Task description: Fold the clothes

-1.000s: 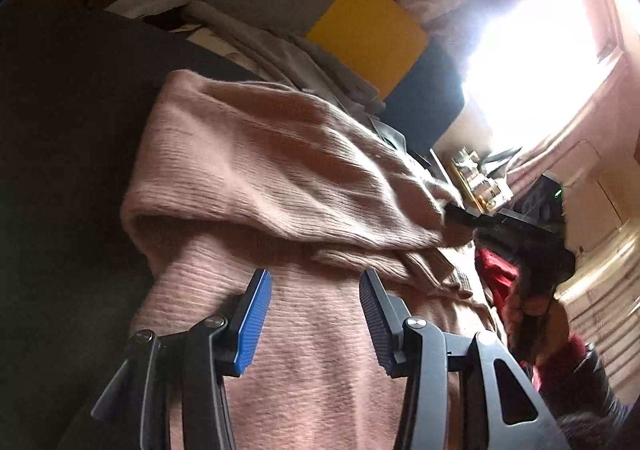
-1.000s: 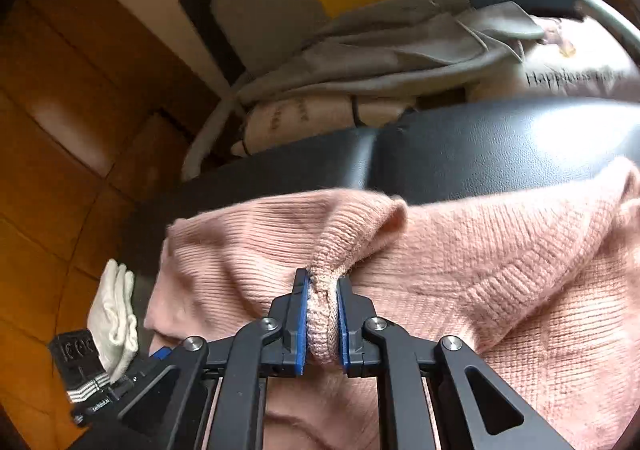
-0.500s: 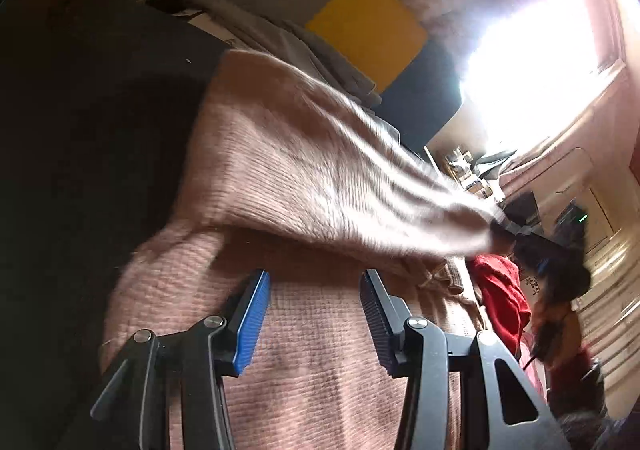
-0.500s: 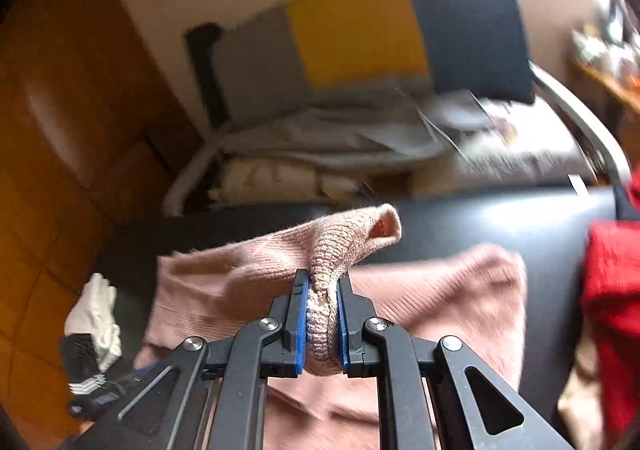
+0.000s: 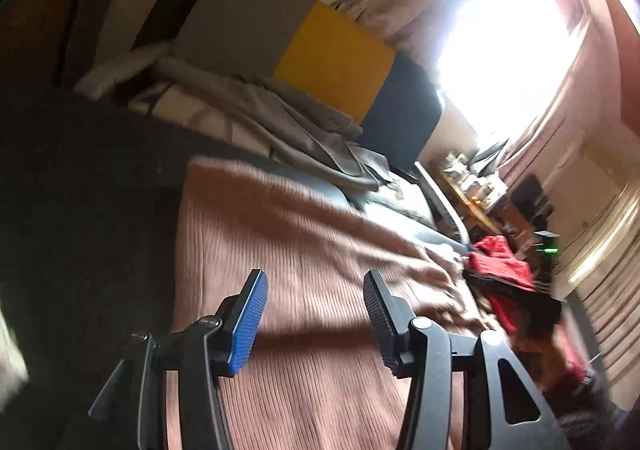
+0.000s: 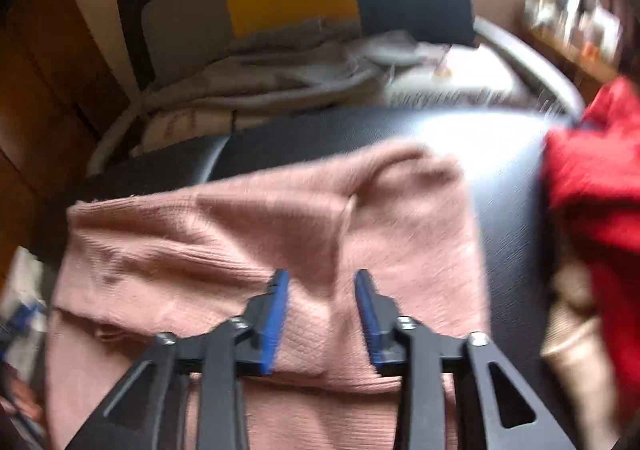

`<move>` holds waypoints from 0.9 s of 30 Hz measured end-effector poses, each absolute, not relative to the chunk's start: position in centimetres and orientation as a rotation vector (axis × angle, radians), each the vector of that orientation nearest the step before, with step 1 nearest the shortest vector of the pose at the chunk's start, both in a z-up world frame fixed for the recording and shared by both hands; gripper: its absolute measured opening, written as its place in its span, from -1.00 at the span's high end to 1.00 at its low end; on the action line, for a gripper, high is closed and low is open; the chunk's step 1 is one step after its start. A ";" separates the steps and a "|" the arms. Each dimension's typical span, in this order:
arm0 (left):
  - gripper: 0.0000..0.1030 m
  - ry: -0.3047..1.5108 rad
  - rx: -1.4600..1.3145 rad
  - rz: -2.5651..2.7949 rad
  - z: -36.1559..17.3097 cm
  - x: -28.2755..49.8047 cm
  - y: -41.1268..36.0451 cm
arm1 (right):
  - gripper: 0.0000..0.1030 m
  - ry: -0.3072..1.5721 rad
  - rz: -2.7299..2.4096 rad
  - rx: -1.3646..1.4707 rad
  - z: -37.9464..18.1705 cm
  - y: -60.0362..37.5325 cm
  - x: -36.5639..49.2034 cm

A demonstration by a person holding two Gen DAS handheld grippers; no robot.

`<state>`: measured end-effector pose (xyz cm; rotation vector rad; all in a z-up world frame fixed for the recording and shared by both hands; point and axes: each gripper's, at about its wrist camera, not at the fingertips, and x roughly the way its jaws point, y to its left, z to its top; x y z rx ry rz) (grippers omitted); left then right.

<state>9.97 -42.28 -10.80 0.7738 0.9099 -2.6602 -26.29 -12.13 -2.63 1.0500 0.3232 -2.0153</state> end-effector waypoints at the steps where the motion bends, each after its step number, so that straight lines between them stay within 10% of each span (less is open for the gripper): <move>1: 0.01 0.880 0.782 -2.653 -10.7 8.8 -42.6 | -0.02 0.336 -2.025 0.994 -1.7 -12.4 -25.7; 11: 0.01 0.621 1.101 -2.573 -16.4 2.7 -41.1 | -0.25 0.488 -1.839 0.926 -4.9 -19.5 -23.0; 21: 0.01 0.523 1.073 -2.647 -14.0 4.2 -39.9 | -0.07 0.097 -1.793 1.014 -6.6 -14.7 -26.8; 27: 0.01 0.439 1.013 -2.687 -11.9 -0.7 -40.7 | -0.50 0.277 -1.765 0.881 -3.9 -16.8 -23.4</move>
